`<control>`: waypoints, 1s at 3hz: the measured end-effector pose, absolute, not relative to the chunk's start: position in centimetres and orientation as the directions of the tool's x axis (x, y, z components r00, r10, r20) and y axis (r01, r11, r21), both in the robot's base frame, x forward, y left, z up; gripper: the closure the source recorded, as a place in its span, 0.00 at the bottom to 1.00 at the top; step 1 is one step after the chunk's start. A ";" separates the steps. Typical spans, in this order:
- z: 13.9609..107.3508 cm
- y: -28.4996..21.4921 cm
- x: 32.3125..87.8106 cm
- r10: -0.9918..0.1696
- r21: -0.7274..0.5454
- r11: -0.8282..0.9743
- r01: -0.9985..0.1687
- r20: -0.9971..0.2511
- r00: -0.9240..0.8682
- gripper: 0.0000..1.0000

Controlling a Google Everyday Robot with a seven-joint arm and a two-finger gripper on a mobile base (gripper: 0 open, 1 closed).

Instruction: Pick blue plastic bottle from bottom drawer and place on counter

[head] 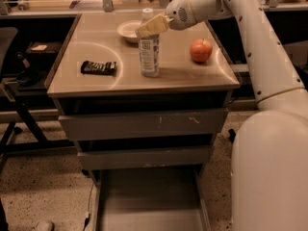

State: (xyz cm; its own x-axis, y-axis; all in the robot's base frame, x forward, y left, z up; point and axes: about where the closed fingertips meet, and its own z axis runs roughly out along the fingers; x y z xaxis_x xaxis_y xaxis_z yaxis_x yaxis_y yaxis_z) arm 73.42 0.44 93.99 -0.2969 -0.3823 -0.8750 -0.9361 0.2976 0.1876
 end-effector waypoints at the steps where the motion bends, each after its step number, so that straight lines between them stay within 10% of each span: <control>1: 94.0 0.4 73.4 -0.382 0.188 0.297 -0.936 -0.875 -0.297 0.82; 3: 94.0 0.4 73.4 -0.382 0.188 0.297 -0.936 -0.875 -0.297 0.36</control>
Offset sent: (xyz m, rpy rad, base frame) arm 0.0000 0.0000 -0.0001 0.0001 0.0001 0.0001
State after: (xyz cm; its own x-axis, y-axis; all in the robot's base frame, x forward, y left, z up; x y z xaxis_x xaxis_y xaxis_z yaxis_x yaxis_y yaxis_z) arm 73.43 0.45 93.98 -0.2970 -0.3823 -0.8750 -0.9361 0.2974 0.1878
